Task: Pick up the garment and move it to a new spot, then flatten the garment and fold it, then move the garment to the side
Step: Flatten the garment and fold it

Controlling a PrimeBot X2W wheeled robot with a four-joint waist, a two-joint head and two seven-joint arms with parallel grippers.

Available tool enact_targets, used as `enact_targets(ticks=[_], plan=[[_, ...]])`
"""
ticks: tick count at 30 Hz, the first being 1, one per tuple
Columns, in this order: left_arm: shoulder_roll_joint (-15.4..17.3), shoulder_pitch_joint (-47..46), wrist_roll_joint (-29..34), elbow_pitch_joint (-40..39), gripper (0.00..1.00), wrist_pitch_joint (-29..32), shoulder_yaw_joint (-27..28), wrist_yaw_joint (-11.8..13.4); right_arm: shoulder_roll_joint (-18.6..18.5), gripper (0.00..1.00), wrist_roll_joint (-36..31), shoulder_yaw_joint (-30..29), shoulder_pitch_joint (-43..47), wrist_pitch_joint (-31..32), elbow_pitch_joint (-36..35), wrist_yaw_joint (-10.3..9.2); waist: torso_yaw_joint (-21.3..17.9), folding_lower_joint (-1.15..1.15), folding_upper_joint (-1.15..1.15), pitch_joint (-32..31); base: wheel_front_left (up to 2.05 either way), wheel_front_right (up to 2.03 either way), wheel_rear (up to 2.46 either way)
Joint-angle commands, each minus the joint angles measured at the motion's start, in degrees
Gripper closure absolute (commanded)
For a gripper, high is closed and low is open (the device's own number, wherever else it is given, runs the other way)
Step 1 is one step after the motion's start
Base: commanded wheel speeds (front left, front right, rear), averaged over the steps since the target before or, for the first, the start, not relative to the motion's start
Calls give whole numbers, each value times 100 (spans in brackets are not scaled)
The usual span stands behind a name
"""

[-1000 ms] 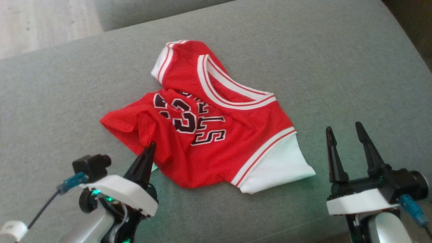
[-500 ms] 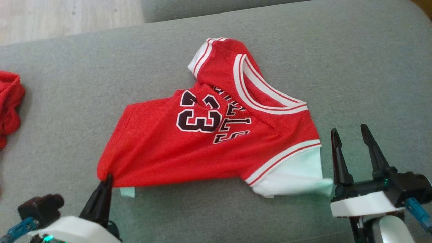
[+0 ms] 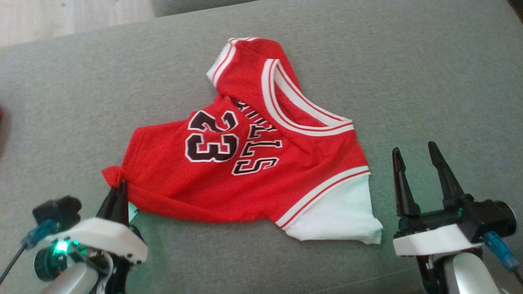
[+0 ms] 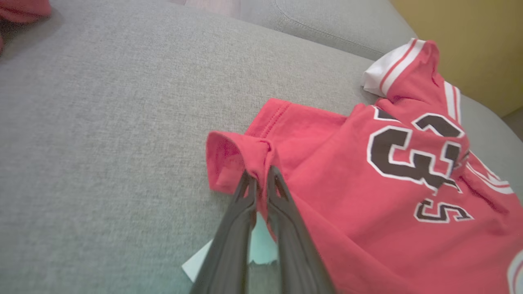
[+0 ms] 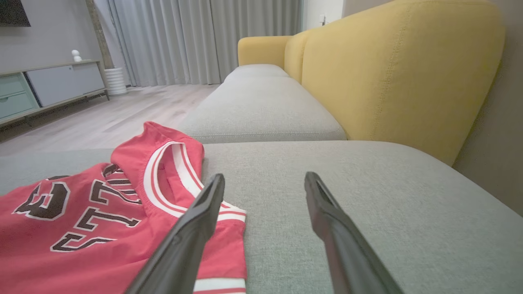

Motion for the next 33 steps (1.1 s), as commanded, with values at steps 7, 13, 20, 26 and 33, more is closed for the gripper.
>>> enact_targets(ticks=[7, 13, 20, 26, 33], plan=[[-29, -791, 220, 905, 92, 145, 15, -147, -34, 0, 37, 127, -126, -62, -133, 44, -250, 0, 0, 63, 0, 0, 0], [-237, -1010, 247, 1387, 0, 37, -49, -394, -34, 0, 35, 137, -123, -62, -112, 44, -290, 0, 0, 59, 0, 0, 0], [-114, -581, 230, 1051, 0, -240, -33, -503, -34, 0, 22, 78, -35, -62, -87, 44, -243, 0, 0, -82, 0, 0, 0], [252, -20, 178, 337, 0, -381, 110, -311, -34, 0, 5, 61, -2, -62, -101, 44, -169, 0, 0, -159, 0, 0, 0], [451, 297, 104, -38, 0, -394, 220, -94, -34, 0, -19, 88, -12, -62, -125, 44, -134, 0, 0, -118, 0, 0, 0]])
